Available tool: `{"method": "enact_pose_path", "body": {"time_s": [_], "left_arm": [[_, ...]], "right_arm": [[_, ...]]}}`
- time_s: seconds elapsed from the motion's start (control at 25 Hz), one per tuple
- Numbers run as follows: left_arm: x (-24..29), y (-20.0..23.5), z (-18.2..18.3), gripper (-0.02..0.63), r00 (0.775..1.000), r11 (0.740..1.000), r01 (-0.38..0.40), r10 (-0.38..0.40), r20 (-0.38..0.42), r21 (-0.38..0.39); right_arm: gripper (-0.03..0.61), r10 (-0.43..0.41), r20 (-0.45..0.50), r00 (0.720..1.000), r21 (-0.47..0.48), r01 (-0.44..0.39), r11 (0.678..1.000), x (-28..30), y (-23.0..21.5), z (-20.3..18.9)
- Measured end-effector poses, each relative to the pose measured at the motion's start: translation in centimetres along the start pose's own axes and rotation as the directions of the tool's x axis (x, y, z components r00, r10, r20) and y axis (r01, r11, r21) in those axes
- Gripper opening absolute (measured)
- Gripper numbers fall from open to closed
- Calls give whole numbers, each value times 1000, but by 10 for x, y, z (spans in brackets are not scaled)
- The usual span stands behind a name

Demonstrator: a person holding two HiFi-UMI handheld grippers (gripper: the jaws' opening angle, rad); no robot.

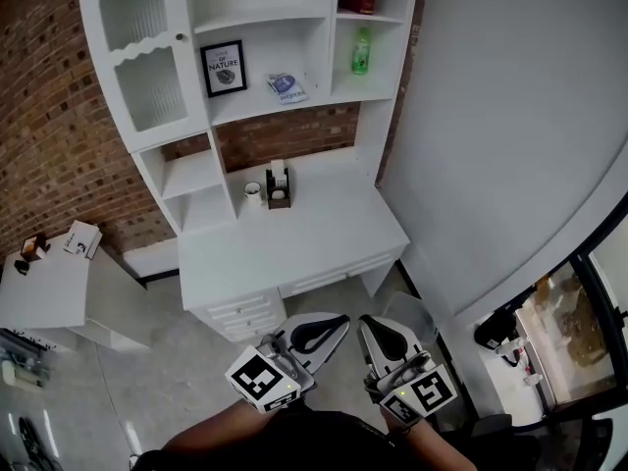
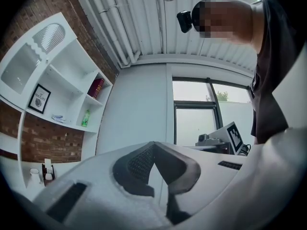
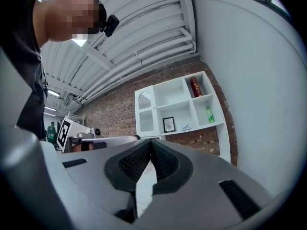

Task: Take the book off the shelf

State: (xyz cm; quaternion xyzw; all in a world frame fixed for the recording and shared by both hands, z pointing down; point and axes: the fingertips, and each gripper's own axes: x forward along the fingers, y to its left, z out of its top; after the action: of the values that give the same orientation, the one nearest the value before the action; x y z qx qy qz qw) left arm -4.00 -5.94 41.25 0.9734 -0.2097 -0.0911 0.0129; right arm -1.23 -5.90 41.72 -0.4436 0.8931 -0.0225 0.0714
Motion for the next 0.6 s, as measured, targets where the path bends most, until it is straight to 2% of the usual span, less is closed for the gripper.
{"method": "enact_pose_path", "body": {"time_s": [0.32,0.6], "left_arm": [[-7,91,11,8,1000,1000,25,-25,8,2],[-11,133,6,8,1000,1000,-2,2,-2,-23]], "right_arm": [[15,-9,1,1000,-10,9,1000,91,-11,-8],[15,16,11,1000,-4,-16,1000,133,-19,-11]]}}
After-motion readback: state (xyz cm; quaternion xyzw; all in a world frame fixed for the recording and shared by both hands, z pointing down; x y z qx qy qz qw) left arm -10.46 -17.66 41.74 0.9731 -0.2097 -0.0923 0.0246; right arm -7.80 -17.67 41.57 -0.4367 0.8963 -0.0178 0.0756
